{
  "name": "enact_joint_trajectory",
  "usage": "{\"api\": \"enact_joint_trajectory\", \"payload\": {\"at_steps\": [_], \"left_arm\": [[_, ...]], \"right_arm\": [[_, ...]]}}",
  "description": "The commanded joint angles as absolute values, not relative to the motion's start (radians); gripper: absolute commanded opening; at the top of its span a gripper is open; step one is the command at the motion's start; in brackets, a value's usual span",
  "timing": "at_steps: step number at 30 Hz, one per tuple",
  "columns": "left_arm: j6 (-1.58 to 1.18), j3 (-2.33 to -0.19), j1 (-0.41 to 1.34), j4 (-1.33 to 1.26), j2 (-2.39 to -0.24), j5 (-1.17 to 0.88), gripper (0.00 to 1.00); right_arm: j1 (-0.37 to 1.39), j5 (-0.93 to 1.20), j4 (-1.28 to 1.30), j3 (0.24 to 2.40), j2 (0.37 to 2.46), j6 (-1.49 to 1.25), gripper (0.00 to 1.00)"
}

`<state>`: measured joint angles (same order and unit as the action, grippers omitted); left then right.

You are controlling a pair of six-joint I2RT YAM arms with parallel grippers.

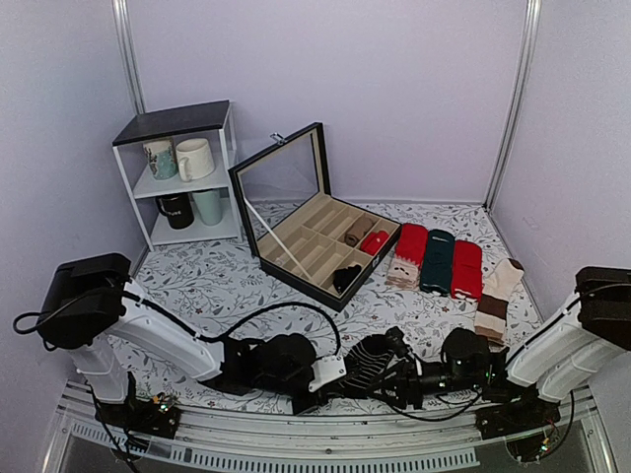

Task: Roll the socks
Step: Roll the sock at the corner of the board.

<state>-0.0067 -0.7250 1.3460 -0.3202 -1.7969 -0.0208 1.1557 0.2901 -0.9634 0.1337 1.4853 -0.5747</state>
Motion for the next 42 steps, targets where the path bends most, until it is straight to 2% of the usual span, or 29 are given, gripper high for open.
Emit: {"api": "enact_joint_trajectory", "payload": {"at_steps": [1, 5, 13, 26, 34, 39, 40, 42], "left_arm": [[-0.093, -0.701, 1.324, -0.107, -1.818, -0.136, 0.0], [-0.111, -0.705, 1.3, -0.098, -1.825, -0.178, 0.0], [-0.111, -0.703, 1.287, -0.097, -1.837, -0.204, 0.0], [-0.106, -0.698, 1.275, -0.101, -1.847, -0.217, 0.0], [-0.096, -0.693, 1.27, -0.11, -1.85, -0.237, 0.0], [-0.091, -0.691, 1.27, -0.112, -1.852, -0.242, 0.0], [-0.089, -0.689, 1.269, -0.112, -1.851, -0.242, 0.0], [-0.089, -0.68, 1.27, -0.123, -1.838, -0.243, 0.0]], "right_arm": [[1.286, 0.052, -0.964, 0.115, 1.402, -0.291, 0.44], [1.435, -0.143, -0.91, 0.161, 1.417, -0.061, 0.47], [1.452, -0.177, -0.971, 0.193, 1.56, 0.091, 0.47], [1.453, -0.207, -0.898, 0.264, 1.689, 0.117, 0.44], [1.453, -0.257, -0.817, 0.273, 1.74, 0.021, 0.4], [1.453, -0.254, -0.791, 0.285, 1.767, -0.032, 0.34], [1.453, -0.248, -0.779, 0.289, 1.771, -0.043, 0.31], [1.453, -0.224, -0.751, 0.298, 1.773, -0.063, 0.18]]}}
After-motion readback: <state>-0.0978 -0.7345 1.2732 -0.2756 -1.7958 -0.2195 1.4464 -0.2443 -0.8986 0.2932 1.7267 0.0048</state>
